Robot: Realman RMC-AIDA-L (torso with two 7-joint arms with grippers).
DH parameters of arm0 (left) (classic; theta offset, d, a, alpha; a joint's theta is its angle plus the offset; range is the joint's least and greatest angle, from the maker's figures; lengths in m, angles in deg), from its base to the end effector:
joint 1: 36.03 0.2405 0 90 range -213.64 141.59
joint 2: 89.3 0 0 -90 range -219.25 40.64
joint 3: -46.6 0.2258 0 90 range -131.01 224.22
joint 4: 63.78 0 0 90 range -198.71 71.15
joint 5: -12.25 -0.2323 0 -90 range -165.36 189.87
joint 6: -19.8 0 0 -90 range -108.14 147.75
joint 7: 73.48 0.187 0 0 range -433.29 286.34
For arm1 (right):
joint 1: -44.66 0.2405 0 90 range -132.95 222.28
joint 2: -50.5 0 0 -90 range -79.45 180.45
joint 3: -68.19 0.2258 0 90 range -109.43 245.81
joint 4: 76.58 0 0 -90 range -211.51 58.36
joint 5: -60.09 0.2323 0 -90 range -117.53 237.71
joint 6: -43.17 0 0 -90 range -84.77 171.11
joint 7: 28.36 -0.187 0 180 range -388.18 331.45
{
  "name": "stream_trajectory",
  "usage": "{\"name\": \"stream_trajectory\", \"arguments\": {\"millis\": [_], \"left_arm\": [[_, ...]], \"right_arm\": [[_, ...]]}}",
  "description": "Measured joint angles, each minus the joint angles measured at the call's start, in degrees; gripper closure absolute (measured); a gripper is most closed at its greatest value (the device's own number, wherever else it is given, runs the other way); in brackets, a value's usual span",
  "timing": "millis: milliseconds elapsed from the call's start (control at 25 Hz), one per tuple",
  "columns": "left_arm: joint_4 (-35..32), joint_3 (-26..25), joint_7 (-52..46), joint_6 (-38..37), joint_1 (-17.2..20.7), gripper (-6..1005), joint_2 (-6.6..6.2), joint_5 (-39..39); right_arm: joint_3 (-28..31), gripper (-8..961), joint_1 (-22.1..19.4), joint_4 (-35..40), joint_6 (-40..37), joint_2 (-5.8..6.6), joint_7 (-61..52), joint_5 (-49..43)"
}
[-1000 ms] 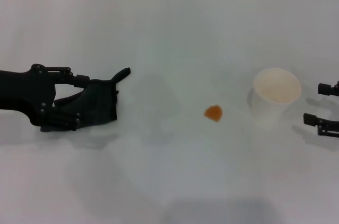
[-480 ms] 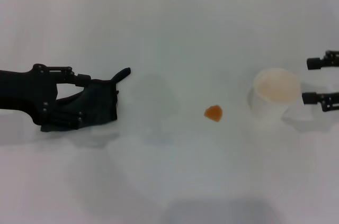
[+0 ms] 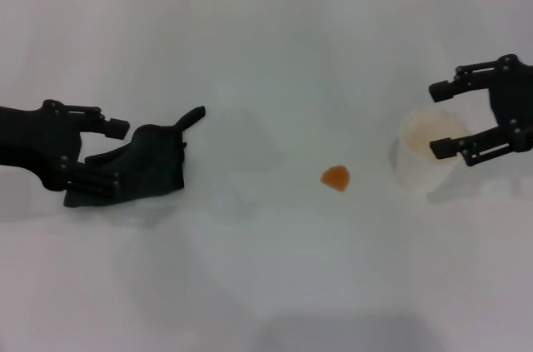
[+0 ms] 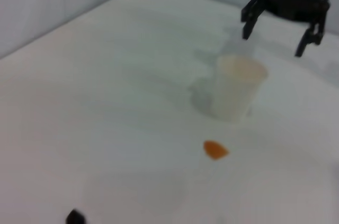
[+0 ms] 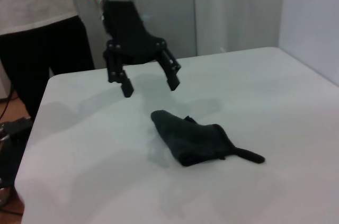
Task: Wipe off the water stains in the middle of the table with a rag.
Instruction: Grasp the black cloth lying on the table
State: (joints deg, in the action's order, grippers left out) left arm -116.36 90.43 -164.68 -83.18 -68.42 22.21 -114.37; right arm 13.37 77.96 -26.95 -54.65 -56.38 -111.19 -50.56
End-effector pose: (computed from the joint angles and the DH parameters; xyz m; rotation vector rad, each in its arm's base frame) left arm -0.2356 0.3442 0.0465 -2.9634 -0.5381 -0.2432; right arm 0.2027 0.3654 0.0495 -2.9627 0.1757 0.3668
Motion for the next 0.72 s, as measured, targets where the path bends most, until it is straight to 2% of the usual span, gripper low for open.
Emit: {"name": "stream_trajectory", "arguments": {"millis": [280, 440, 560, 720], "left_arm": [[-7.55, 0.34, -4.88, 0.16, -0.75, 123, 0.31, -4.9], [-8.72, 0.46, -6.93, 1.27, -2.24, 123, 0.67, -10.31], [-8.08, 0.47, -7.69, 2.06, -3.09, 123, 1.68, -14.33], [-8.11, 0.5, -8.59, 4.68, -3.72, 123, 4.11, -20.52]], "right_arm": [[-0.13, 124, 2.39, 0.03, 0.09, -2.09, -0.08, -3.31], [-0.13, 124, 3.02, 0.04, 0.43, -2.46, 0.04, -3.71], [-0.13, 124, 3.2, 0.06, 0.63, -2.73, 0.1, -3.73], [-0.11, 124, 3.21, 0.12, 0.86, -2.82, 0.13, -3.79]]}}
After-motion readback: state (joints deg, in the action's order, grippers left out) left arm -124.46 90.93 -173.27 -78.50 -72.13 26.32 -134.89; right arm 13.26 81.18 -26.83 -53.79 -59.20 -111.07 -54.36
